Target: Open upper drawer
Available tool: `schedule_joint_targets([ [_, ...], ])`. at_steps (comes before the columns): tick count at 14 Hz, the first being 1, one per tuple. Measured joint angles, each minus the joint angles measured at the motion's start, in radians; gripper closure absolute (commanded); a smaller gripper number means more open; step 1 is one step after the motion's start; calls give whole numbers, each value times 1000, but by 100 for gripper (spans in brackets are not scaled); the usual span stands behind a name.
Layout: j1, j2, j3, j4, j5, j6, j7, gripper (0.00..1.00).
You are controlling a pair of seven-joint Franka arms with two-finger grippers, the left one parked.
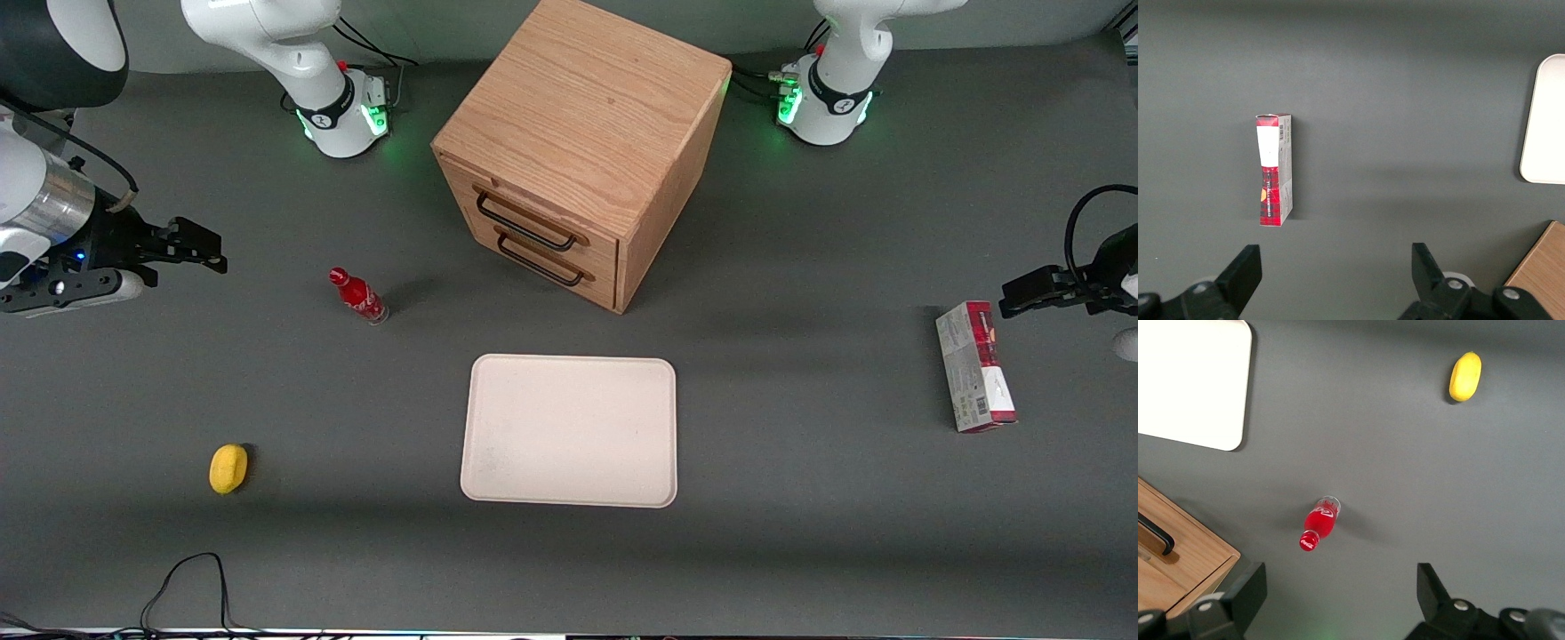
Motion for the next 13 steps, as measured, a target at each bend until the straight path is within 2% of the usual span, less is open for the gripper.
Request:
schedule_joint_targets([
  [8, 2, 8, -4, 21, 0, -2, 0, 0],
  [13, 36, 59, 5, 59, 0, -2, 0, 0],
])
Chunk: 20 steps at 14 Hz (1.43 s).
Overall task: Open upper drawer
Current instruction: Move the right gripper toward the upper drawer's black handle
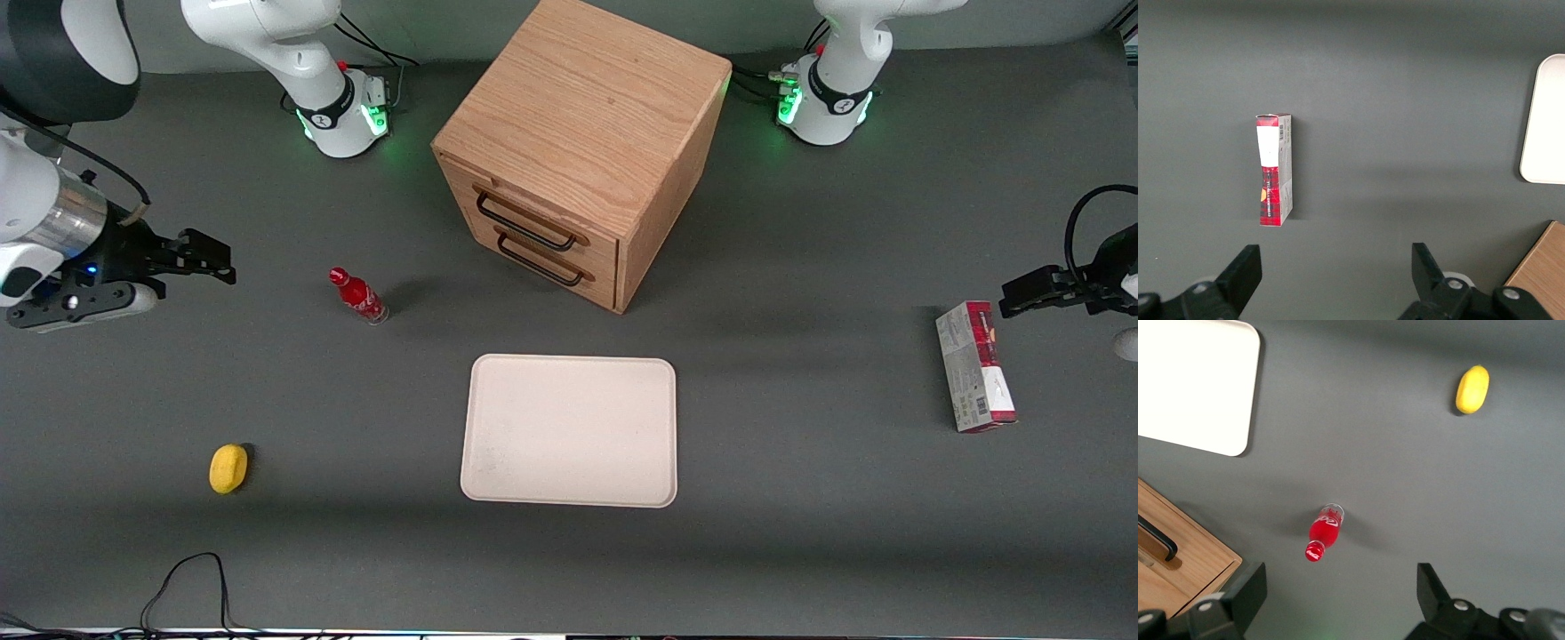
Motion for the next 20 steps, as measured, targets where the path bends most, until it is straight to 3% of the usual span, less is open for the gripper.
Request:
schedule_joint_targets([
  [5, 46, 24, 3, 4, 13, 2, -2, 0],
  [16, 359, 216, 14, 94, 21, 41, -2, 0],
  [20, 397, 267, 34, 115, 134, 41, -102, 0],
])
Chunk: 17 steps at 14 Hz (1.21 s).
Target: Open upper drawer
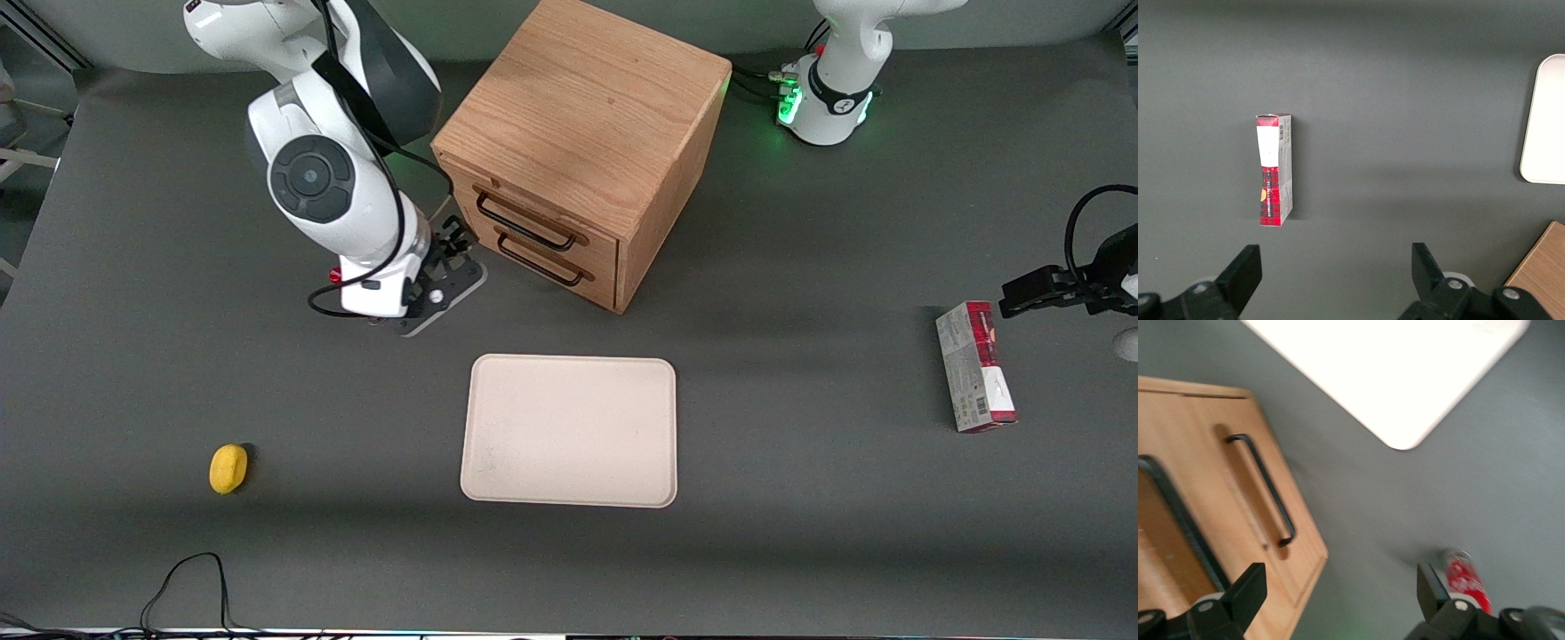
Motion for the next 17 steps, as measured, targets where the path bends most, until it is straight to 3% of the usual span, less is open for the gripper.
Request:
schedule_joint_targets([
  [4, 0, 33, 32, 7, 34, -1, -133, 0],
  [6, 0, 49, 39, 7, 82, -1, -167, 0],
  [17, 0, 88, 41, 6, 172, -31, -175, 0],
])
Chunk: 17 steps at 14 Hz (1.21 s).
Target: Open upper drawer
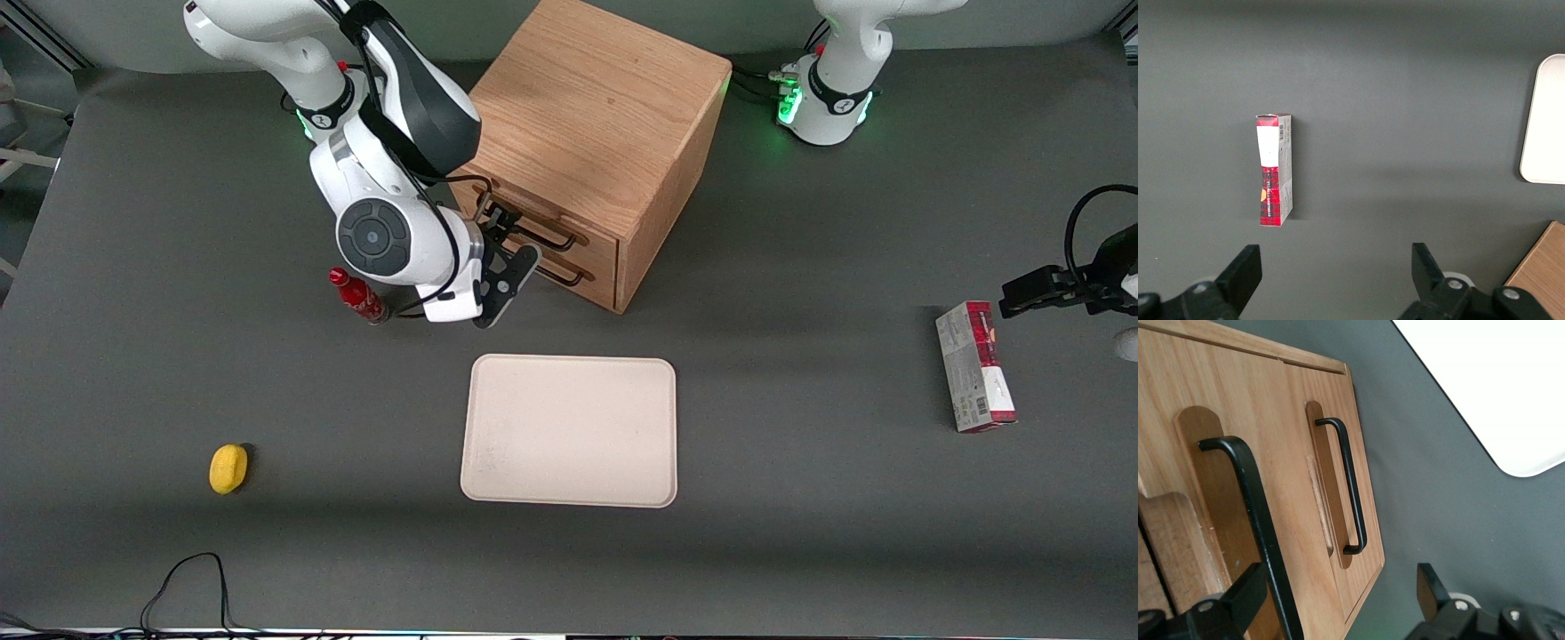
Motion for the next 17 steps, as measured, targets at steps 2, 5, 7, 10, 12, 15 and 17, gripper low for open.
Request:
schedule_joint_targets([
  [2, 1, 8, 3, 0, 4, -13, 0, 0],
  [5, 3, 21, 8, -2, 11, -16, 0, 0],
  [7, 3, 22, 8, -2, 14, -16, 0, 0],
  [10, 6, 23, 9, -2, 18, -20, 0, 0],
  [12, 10, 25, 12, -4, 19, -23, 0, 0],
  [15, 15, 30, 13, -5, 19, -24, 0, 0],
  [17, 17, 34, 13, -7, 19, -25, 0, 0],
])
